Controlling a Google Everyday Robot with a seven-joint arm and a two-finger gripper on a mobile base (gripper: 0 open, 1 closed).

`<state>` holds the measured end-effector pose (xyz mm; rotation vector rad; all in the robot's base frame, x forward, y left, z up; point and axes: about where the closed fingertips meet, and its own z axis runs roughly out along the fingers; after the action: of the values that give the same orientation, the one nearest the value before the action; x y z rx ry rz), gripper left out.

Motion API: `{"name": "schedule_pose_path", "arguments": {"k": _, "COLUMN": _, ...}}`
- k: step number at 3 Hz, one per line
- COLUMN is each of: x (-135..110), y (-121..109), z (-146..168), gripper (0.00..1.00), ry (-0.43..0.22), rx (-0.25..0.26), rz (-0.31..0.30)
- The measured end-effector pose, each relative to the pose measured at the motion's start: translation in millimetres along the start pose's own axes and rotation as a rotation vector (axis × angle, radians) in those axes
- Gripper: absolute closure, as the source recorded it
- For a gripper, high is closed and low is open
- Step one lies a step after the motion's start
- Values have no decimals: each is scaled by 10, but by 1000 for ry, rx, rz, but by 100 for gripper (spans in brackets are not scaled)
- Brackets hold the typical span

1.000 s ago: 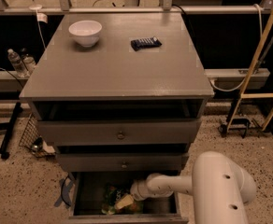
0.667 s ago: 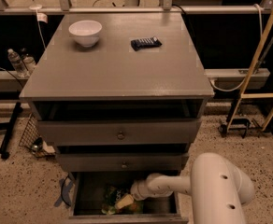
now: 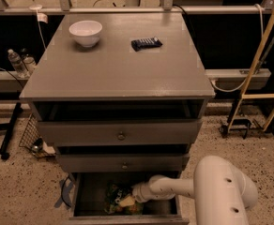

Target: Pick green rice chip bag from bottom drawer and place on counter

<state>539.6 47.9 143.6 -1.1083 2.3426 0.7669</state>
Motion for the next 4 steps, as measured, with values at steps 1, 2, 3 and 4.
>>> {"name": "schedule_pose_path", "arguments": {"k": 1, "x": -21, "y": -22, "z": -11, "gripper": 72, "ry": -8, "rx": -4, "rz": 1}}
{"name": "schedule_pose_path", "arguments": {"k": 2, "x": -146, "y": -63, "z": -242, "gripper": 100, "ry": -81, "rx": -10, "rz": -11}}
{"name": "schedule_pose_path", "arguments": {"k": 3, "x": -214, "y": -86, "z": -491, "gripper": 100, "ry": -143, "rx": 3, "rz": -16}}
{"name": "schedule_pose_path", "arguments": {"k": 4, "x": -311, "y": -83, "z": -814, "gripper": 100, "ry": -190, "rx": 42, "rz": -45}}
